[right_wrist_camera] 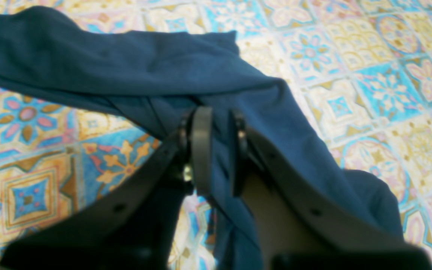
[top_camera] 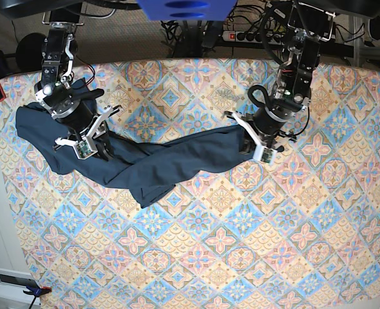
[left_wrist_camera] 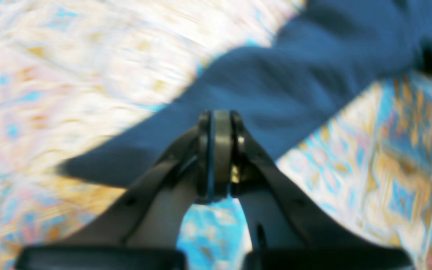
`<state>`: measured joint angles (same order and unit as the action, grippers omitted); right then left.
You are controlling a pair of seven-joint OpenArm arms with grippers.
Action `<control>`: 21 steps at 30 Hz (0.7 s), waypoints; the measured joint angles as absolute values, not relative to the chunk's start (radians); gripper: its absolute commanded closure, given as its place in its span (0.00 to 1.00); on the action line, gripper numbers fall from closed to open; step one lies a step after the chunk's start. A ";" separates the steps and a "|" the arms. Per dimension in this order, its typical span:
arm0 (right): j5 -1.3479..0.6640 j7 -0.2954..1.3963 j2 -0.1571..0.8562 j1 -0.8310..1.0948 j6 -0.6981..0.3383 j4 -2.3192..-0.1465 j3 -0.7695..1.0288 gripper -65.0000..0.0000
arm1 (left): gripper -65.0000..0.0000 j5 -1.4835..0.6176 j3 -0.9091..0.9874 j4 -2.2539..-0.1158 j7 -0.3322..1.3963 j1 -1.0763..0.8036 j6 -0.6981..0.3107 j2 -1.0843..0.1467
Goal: Layout the t-shirt on the table in an organized manner, then fold the t-shirt properly
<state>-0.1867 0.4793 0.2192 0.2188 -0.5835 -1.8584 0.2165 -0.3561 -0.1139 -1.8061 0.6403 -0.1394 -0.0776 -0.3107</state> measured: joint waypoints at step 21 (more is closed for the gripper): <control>-0.187 0.476 0.219 0.244 -0.583 -1.859 0.208 0.89 | 0.56 -0.202 -0.310 -1.724 0.757 -0.104 -0.083 -0.435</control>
<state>-0.1871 0.4755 0.2192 0.2436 -0.5827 -1.8587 0.2085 -0.2020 -0.3099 -1.7241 0.7570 -0.1040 -0.0834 -0.4351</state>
